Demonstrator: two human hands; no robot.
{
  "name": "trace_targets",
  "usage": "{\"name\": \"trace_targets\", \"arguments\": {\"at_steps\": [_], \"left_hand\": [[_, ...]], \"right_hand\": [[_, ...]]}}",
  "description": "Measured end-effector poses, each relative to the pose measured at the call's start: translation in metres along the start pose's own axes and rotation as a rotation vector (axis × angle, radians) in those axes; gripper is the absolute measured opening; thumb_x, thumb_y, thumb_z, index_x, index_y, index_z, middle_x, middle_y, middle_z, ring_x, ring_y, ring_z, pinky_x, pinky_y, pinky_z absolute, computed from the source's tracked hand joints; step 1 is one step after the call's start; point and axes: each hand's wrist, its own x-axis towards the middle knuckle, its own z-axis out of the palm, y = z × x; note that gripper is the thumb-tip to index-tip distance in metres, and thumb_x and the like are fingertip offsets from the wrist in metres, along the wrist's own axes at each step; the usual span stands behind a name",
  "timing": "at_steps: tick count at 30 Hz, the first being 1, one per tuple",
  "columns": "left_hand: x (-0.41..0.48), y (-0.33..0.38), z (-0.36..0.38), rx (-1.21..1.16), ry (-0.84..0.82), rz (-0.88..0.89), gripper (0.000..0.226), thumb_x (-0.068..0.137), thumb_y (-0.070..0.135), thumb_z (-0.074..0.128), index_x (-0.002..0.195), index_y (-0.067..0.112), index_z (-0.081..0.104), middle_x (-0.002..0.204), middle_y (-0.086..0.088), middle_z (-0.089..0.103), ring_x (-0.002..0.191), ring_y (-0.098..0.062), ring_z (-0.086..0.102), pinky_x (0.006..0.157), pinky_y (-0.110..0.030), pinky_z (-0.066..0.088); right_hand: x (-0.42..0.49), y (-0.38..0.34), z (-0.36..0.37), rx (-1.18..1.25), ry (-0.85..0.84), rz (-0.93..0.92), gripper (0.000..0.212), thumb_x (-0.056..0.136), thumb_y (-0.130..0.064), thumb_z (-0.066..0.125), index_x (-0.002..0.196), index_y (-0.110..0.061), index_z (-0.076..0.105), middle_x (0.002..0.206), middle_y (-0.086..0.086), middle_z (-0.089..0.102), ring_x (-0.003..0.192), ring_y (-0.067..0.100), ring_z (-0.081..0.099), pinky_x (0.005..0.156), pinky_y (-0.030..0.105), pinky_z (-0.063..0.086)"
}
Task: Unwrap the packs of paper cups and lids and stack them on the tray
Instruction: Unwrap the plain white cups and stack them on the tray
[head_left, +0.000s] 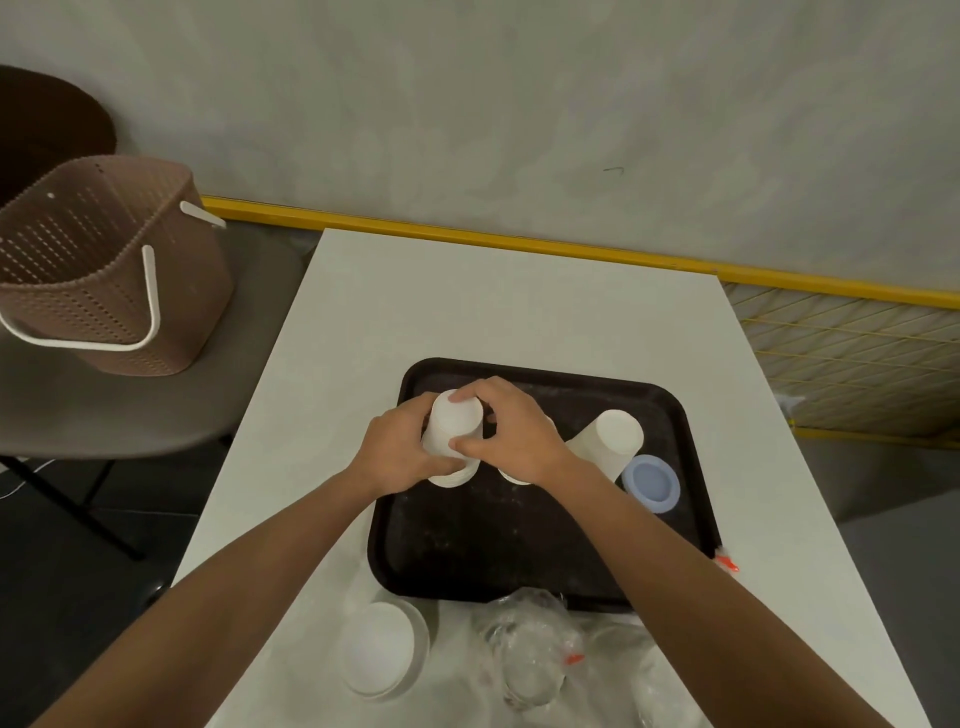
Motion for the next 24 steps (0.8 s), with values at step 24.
{"name": "trace_targets", "arguments": {"at_steps": [24], "left_hand": [[-0.089,0.004,-0.065,-0.204,0.118,0.020,0.067,0.079,0.033,0.073,0.139,0.029,0.043,0.141,0.011,0.047,0.125,-0.010,0.049,0.095,-0.022,0.037]], "right_hand": [[-0.059,-0.093,-0.008,0.023,0.210,-0.120,0.036,0.085,-0.028,0.066,0.119,-0.022,0.057,0.124,-0.005,0.057,0.114,0.009,0.051,0.097,0.027,0.043]]}}
